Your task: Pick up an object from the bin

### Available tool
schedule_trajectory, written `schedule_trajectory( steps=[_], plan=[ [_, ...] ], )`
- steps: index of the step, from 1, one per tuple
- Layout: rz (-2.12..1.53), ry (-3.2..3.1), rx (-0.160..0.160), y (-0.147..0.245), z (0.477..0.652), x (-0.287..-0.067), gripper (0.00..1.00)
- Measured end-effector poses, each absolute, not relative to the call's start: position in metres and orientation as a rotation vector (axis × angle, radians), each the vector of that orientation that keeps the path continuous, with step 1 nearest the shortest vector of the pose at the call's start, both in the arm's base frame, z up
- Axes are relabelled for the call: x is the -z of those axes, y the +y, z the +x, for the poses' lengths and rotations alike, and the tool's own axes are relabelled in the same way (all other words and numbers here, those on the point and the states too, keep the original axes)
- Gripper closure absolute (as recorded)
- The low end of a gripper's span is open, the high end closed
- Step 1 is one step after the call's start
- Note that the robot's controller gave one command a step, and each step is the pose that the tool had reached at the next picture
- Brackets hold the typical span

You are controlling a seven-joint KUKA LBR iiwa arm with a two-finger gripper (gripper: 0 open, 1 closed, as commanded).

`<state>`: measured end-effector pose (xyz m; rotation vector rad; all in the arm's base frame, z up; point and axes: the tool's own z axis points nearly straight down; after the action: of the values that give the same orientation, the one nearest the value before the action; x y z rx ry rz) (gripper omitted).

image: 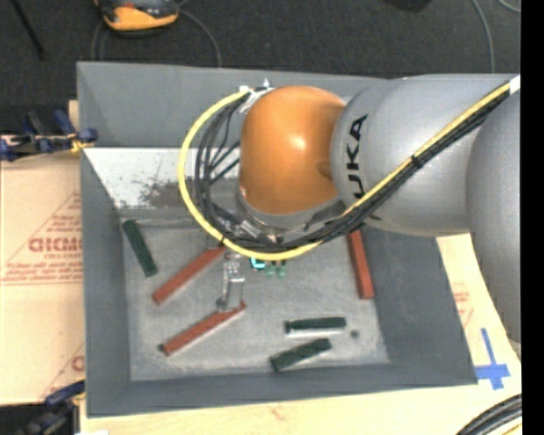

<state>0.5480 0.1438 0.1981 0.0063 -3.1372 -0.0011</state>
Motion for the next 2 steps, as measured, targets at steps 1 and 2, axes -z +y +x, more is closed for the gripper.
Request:
schedule_trajectory(
  steps=[1,2],
  plan=[
    [0.001,-3.145,0.003,0.143,0.55,-0.202,0.0],
    [0.244,-3.144,0.002,0.141,0.54,-0.174,0.0]
  ],
)
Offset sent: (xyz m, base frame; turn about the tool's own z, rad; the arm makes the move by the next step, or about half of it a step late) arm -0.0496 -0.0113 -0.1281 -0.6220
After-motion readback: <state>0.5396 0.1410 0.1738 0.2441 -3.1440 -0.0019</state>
